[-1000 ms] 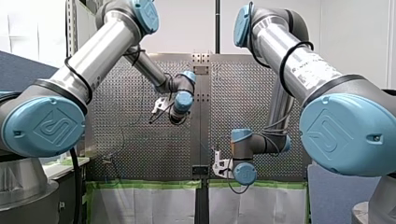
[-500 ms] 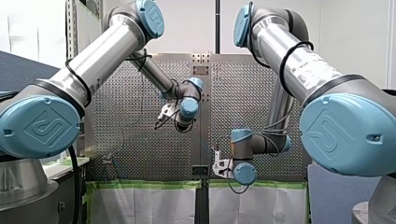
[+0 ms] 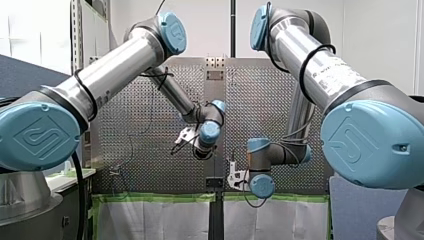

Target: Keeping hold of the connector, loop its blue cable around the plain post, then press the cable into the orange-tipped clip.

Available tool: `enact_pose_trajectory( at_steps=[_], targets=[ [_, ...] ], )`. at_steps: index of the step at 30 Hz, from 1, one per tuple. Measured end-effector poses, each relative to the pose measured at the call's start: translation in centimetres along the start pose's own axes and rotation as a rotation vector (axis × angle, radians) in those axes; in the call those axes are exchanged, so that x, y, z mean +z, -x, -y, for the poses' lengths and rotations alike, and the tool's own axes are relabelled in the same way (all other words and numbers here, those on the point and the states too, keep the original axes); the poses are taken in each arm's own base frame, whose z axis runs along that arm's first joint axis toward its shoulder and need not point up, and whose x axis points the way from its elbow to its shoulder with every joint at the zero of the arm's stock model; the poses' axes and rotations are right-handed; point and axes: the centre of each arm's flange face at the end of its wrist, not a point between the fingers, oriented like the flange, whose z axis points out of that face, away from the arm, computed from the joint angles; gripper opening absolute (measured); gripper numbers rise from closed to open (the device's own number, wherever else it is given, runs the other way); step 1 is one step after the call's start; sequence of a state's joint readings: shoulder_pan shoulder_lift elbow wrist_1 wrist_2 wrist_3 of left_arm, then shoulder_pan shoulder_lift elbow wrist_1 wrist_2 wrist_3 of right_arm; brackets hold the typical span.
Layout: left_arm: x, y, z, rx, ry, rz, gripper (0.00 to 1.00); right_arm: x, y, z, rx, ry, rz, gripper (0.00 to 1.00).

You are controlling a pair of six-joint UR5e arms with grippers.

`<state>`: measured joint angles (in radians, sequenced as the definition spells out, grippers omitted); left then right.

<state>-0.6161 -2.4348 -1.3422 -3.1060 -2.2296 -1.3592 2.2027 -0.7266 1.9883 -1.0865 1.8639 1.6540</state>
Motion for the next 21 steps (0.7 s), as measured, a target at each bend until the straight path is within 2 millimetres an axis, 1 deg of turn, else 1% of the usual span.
enact_pose_trajectory(
  at_steps=[3,8,13,21],
  targets=[
    [0.0,-0.7,0.9,0.010,-0.009,-0.005,1.00,0.0,0.0,0.0,0.000,0.000,-0.001,0.00],
    [-0.3,-1.5,1.9,0.018,-0.019,-0.009,1.00,0.1,0.0,0.0,0.001,0.000,-0.002,0.00],
    [0.1,-2.9,3.3,0.017,-0.040,-0.015,1.00,0.1,0.0,0.0,0.001,0.000,-0.003,0.00],
    [0.1,-3.2,4.6,-0.038,-0.100,0.008,1.00,0.1,0.0,0.0,0.001,0.000,-0.002,0.00]
  ],
)
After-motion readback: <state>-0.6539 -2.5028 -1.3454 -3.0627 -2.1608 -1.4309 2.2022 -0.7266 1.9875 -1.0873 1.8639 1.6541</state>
